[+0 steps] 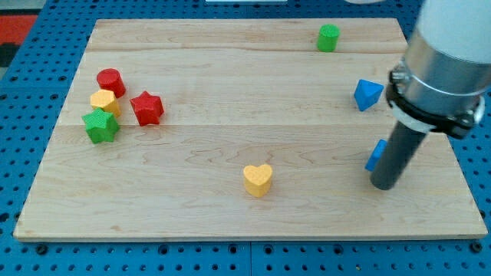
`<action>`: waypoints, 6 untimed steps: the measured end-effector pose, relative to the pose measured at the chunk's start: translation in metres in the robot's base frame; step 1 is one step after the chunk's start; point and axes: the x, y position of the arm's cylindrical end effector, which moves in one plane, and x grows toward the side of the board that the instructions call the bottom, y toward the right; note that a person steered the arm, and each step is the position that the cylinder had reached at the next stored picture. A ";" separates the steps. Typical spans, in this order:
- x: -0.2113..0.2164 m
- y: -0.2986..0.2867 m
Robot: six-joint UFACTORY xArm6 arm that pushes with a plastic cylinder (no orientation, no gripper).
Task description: Move blue cube on top right to yellow heart
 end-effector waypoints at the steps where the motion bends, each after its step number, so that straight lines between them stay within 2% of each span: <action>1: -0.003 0.040; 2: -0.029 0.039; 3: -0.028 -0.048; 4: -0.049 -0.054; 5: -0.060 -0.029; 6: -0.058 -0.070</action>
